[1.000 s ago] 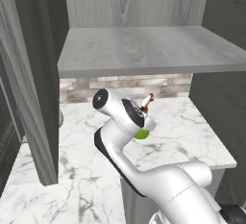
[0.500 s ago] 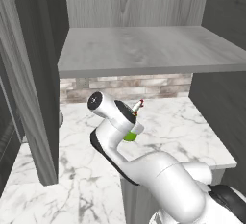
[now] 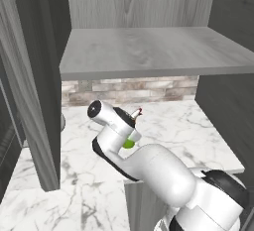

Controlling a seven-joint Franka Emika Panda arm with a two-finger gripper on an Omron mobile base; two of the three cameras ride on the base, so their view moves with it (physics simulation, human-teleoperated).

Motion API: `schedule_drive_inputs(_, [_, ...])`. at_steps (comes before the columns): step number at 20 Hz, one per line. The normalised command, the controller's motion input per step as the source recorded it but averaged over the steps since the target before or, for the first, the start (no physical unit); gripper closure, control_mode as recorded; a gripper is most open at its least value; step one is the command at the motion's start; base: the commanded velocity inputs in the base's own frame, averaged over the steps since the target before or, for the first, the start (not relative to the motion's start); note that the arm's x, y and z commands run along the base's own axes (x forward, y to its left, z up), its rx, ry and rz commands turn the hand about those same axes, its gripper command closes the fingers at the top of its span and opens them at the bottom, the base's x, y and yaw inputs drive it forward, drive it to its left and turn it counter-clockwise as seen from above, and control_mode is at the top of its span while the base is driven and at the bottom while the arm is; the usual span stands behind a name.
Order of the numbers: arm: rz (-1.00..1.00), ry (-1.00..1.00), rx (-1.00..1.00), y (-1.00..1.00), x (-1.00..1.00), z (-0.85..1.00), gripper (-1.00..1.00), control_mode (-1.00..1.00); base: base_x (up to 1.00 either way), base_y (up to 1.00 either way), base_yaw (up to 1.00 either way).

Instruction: Move the cutting board and knife to the sink. Then move spray from the cabinet to the counter.

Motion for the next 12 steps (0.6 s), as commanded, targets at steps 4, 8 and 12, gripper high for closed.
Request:
schedule_drive_inputs(4, [-0.02,0.0,0.0,0.18,0.21,-0.32,1.0,-1.0,0.0,0.0,0.0])
schedule_drive_inputs(8, [0.0,0.0,0.02,0.14,0.14,-0.21,1.0,-1.0,0.0,0.0,0.0])
schedule_drive_inputs(12, [0.0,0.0,0.02,0.14,0.08,-0.22,1.0,-1.0,0.0,0.0,0.0])
